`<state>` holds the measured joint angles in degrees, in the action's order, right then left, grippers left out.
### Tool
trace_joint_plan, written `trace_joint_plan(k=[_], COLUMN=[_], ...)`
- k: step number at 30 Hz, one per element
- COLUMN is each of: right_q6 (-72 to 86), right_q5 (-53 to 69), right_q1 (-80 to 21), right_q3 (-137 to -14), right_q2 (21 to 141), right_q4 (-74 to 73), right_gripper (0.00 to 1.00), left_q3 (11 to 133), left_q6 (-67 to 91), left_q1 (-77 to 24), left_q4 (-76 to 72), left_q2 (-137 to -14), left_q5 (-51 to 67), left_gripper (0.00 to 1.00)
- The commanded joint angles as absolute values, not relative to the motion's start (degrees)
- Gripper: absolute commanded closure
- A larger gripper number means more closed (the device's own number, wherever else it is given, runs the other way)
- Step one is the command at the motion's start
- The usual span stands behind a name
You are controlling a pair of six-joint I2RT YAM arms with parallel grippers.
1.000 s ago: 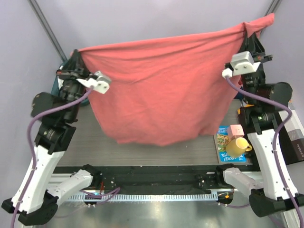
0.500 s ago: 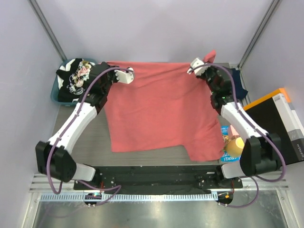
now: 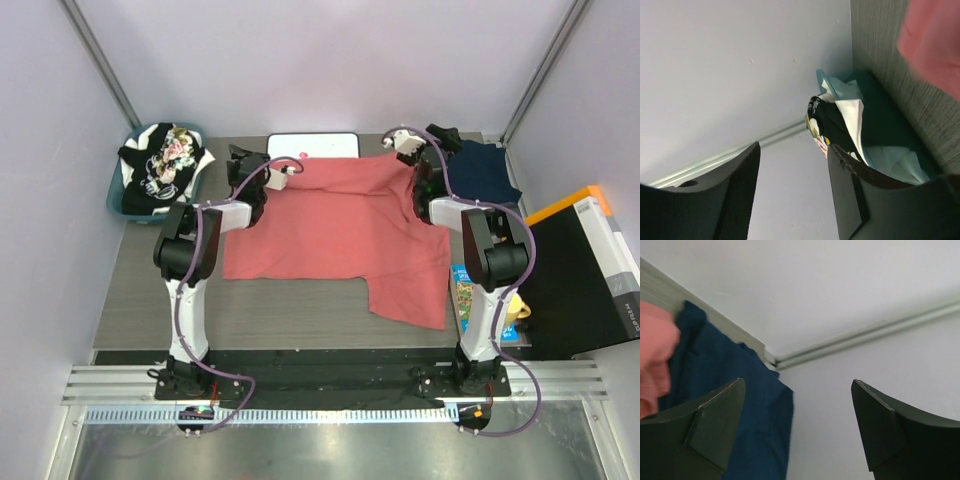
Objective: Fold and stack the t-shirts
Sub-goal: Flatten out the tshirt
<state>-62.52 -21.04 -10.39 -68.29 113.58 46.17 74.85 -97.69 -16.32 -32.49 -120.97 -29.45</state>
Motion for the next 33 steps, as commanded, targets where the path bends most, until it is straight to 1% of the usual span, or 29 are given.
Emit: trace_joint_plan(k=[1, 3, 5, 6, 7, 8, 9, 10, 11, 12, 13, 14, 15, 16, 17, 19, 22, 24, 29, 33], right_q6=[-65.57, -62.50, -58.30, -56.53, -55.99, -55.29, -56.85, -58.69, -60.02, -65.08, -66.95, -68.89, -74.04, -75.40, -77.32, -80.94, -82.52, -83.14, -89.11, -94.39], right_q5=[-32.25, -31.73, -27.70, -25.08, -20.87, -11.69, -7.16, -1.99, 5.98, 9.81, 12.28, 17.00, 18.27, 18.89, 19.42, 19.60, 20.12, 20.48, 19.60, 19.07], right_q1=[-10.28, -10.11, -10.02, -10.02, -9.93, -9.50, -9.23, -8.97, -8.96, -8.96, -9.05, -9.05, -9.14, -9.40, -9.58, -9.84, -10.28, -10.55, -10.99, -10.99], right_q3=[-69.63, -67.42, -63.82, -63.20, -63.11, -62.76, -62.14, -61.27, -60.04, -58.20, -57.05, -56.08, -54.60, -53.71, -53.01, -50.72, -48.08, -46.68, -44.82, -42.11], right_q2=[108.82, 105.31, 98.37, 95.91, 90.32, 88.00, 85.28, 80.99, 78.51, 76.75, 74.99, 72.01, 71.03, 69.88, 69.00, 68.03, 65.66, 63.56, 60.91, 56.97], right_q4=[56.70, 51.46, 44.25, 30.46, 21.62, 7.61, 0.42, -6.70, -15.82, -20.95, -24.83, -32.62, -36.09, -38.91, -44.77, -48.41, -52.02, -54.48, -63.08, -68.46], right_gripper=[0.07, 0.07, 0.07, 0.06, 0.06, 0.06, 0.06, 0.06, 0.06, 0.06, 0.06, 0.06, 0.06, 0.06, 0.07, 0.07, 0.08, 0.08, 0.08, 0.08], left_q3=[79.10, 78.40, 75.52, 74.19, 72.79, 69.99, 68.40, 65.25, 63.74, 62.76, 62.06, 61.35, 60.22, 57.25, 55.22, 48.39, 41.78, 40.00, 35.08, 31.12], left_q6=[-101.87, -100.99, -100.55, -98.98, -97.83, -96.43, -92.50, -90.37, -87.48, -83.19, -81.32, -80.34, -79.55, -80.41, -81.38, -84.71, -86.13, -86.05, -86.22, -87.19], left_q1=[-15.29, -14.94, -14.85, -14.85, -14.85, -15.03, -15.12, -15.12, -15.12, -15.03, -15.03, -15.03, -15.03, -15.03, -15.29, -16.25, -17.75, -18.37, -18.46, -18.46], left_q4=[-48.71, -48.25, -47.99, -46.25, -44.75, -42.47, -34.62, -30.10, -25.01, -10.43, -2.11, 5.29, 15.80, 19.82, 22.65, 25.75, 26.01, 27.86, 29.79, 27.69], left_q2=[-117.96, -114.90, -111.81, -110.06, -105.60, -103.12, -100.40, -93.93, -90.65, -86.87, -81.27, -78.34, -75.87, -71.59, -69.72, -66.46, -62.59, -61.00, -58.71, -57.48], left_q5=[-35.94, -35.60, -33.94, -33.14, -32.18, -30.34, -28.58, -26.65, -24.37, -17.73, -14.53, -10.33, -3.50, -0.21, 2.43, 5.18, 5.01, 5.18, 7.38, 6.24], left_gripper=[0.39, 0.33, 0.28, 0.25, 0.24, 0.22, 0.22, 0.23, 0.23, 0.25, 0.28, 0.32, 0.33, 0.34, 0.34, 0.35, 0.37, 0.39, 0.40, 0.41])
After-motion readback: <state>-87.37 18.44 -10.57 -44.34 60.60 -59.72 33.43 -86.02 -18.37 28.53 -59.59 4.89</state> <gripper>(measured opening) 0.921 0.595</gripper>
